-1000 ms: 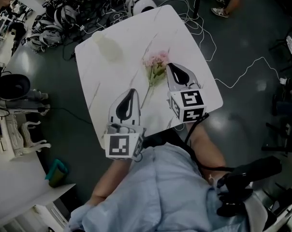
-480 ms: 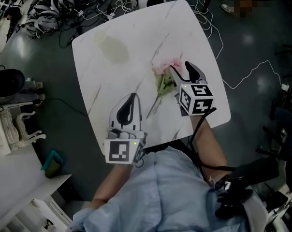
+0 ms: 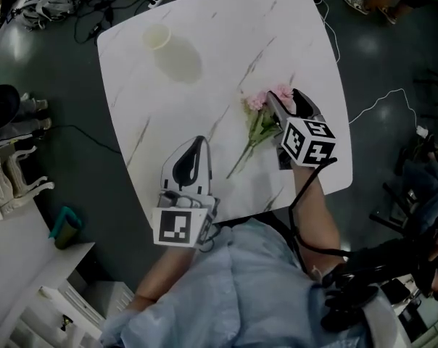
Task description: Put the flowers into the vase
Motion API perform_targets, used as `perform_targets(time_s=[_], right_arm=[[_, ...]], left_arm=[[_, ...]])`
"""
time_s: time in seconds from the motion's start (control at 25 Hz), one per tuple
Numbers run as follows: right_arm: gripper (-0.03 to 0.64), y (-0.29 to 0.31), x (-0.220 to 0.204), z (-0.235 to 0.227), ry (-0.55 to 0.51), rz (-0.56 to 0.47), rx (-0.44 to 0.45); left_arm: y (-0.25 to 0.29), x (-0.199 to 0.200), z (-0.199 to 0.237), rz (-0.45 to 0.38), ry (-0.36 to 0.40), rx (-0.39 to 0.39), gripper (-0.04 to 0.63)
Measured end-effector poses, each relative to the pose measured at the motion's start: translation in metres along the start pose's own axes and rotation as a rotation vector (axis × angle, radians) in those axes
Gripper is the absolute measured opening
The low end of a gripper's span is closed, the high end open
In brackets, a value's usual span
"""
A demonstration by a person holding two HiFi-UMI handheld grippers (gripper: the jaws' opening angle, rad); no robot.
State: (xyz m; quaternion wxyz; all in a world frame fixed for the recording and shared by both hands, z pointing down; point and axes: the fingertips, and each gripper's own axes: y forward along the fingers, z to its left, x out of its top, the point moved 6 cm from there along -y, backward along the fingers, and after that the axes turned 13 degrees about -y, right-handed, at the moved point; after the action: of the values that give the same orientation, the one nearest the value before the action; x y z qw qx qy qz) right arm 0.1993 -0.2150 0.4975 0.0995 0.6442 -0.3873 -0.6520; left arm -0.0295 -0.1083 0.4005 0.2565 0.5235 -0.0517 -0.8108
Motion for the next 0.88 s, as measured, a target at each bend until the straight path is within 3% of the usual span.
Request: perform_targets(time_s=[0.28,0.44,0.64,0.88], right_arm=[[0.284,-0.031,0.004,0.011,-0.038,-0.05,-0.075],[0.293,-0.054,0.005,0.026,-0.032,-0.093,-0.1],[0.291,-0.077,-0.007,0.065,-0.022,-0.099,-0.091],[0.283,-0.075,-0.044,0.093,0.165,0.0,0.02]], left_arm=[[0.002,0.003,0.007,0.026,-0.013,0.002,0.005],[-0.004,0.003,-0.003,-0.007,-0.012,-0.068,0.005],[-0.019,0.0,-0.005,-0.018,-0.004,-0.085,0.006],[-0.035,-0.006,-0.005,-0.018,-0.006,-0.098,0.005]])
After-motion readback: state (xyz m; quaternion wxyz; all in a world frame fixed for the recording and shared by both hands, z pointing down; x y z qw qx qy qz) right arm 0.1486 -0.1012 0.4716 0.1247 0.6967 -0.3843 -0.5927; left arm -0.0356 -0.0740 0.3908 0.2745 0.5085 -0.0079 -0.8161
